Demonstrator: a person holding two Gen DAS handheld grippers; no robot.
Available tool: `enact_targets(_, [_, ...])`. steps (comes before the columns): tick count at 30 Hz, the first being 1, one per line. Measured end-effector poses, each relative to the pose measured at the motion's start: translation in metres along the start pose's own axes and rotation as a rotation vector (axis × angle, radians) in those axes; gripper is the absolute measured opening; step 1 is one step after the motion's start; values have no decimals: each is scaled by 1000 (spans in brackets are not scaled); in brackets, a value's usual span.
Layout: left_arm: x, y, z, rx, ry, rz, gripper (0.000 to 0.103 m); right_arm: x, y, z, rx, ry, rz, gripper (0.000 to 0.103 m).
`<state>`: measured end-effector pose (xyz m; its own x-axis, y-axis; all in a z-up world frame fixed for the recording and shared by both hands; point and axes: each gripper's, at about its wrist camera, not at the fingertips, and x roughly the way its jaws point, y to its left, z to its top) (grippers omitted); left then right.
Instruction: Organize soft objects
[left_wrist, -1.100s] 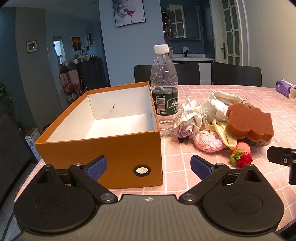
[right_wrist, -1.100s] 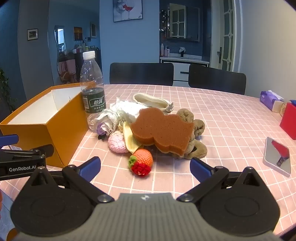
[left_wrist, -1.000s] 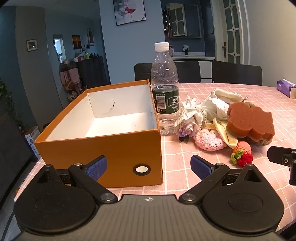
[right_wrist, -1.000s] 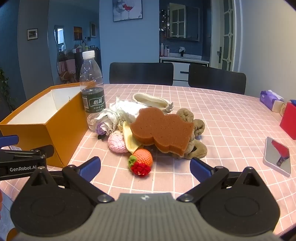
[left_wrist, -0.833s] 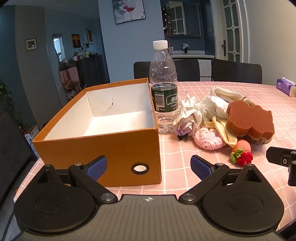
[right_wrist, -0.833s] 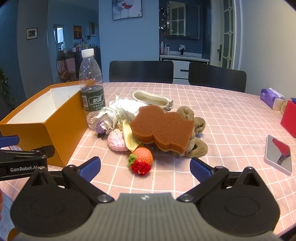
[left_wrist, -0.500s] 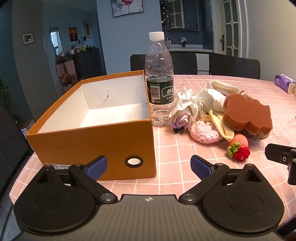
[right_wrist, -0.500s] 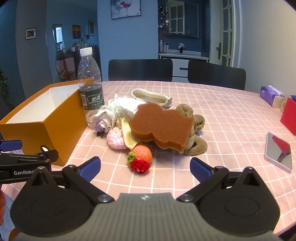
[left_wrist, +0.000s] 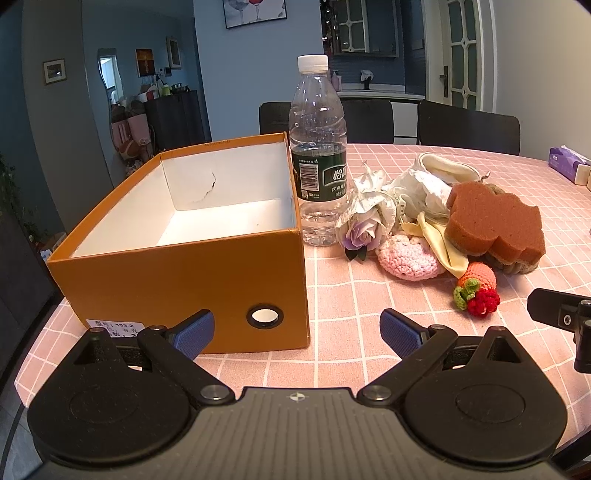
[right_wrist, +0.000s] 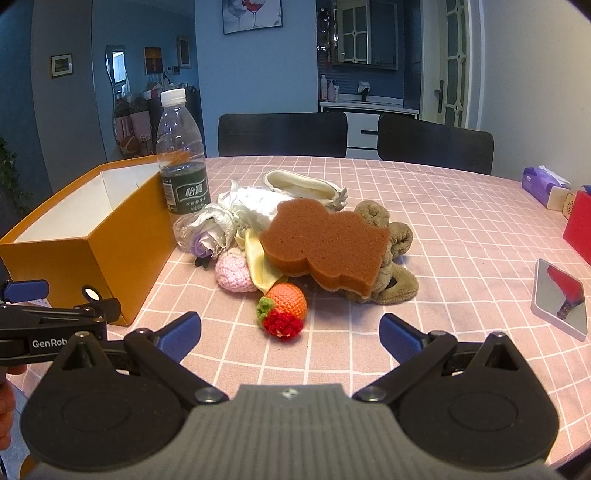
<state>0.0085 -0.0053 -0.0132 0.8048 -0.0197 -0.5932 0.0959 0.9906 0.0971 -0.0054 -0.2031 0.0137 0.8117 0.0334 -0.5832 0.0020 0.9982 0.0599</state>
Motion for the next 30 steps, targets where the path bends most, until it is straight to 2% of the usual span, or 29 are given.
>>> enact_targets(30, [0, -1, 2, 6, -13, -4, 103, -1, 1, 0, -11, 5, 0, 101])
